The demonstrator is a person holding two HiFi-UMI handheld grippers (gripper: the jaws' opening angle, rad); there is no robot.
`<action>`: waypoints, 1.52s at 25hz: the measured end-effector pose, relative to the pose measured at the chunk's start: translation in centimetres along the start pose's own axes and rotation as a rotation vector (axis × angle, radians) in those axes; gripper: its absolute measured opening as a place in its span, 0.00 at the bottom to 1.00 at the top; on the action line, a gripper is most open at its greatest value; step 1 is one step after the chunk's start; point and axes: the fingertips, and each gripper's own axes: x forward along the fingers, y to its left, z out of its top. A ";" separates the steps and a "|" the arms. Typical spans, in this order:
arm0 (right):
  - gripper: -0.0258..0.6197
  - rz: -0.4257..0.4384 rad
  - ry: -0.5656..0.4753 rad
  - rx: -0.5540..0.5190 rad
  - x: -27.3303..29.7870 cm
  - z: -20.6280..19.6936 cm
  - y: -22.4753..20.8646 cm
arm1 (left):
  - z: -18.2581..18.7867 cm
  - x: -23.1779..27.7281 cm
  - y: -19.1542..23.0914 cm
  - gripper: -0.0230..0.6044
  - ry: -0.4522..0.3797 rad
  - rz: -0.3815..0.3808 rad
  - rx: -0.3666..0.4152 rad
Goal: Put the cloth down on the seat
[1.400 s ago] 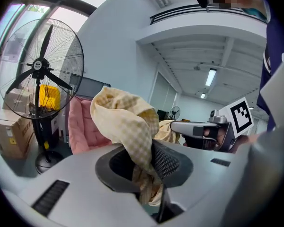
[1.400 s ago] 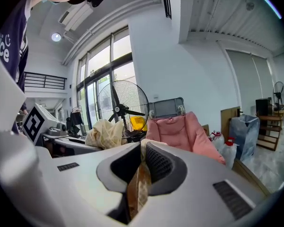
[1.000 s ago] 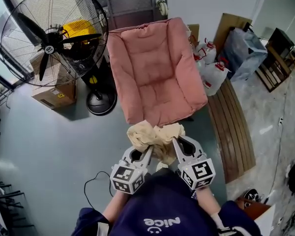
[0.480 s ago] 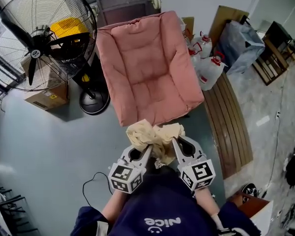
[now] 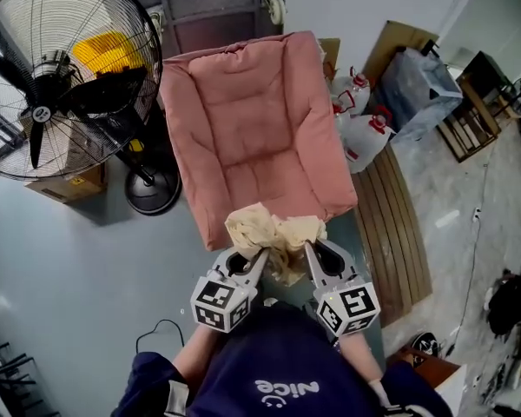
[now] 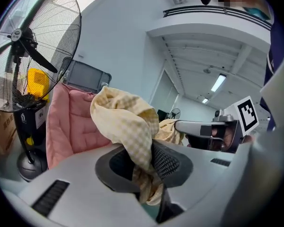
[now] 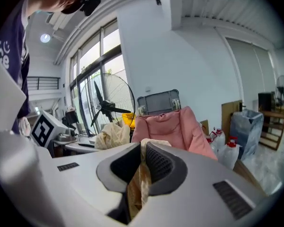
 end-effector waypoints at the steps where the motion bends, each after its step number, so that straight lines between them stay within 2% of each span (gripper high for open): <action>1: 0.14 -0.011 0.007 -0.033 1.1 0.4 -0.3 | 0.6 0.6 0.9 0.19 0.000 -0.003 0.008; 9: 0.14 -0.055 -0.008 -0.085 8.9 4.1 -1.6 | 5.0 3.9 7.7 0.19 0.002 -0.047 0.028; 18: 0.14 -0.080 -0.023 -0.110 13.7 6.9 -1.7 | 8.4 5.5 12.7 0.19 -0.015 -0.056 0.037; 30: 0.14 -0.002 -0.001 -0.117 17.7 9.1 -3.4 | 12.0 7.6 15.9 0.19 -0.052 0.037 0.043; 38: 0.14 0.079 -0.010 -0.159 21.0 10.9 -6.6 | 14.3 11.4 17.7 0.19 -0.070 0.114 0.058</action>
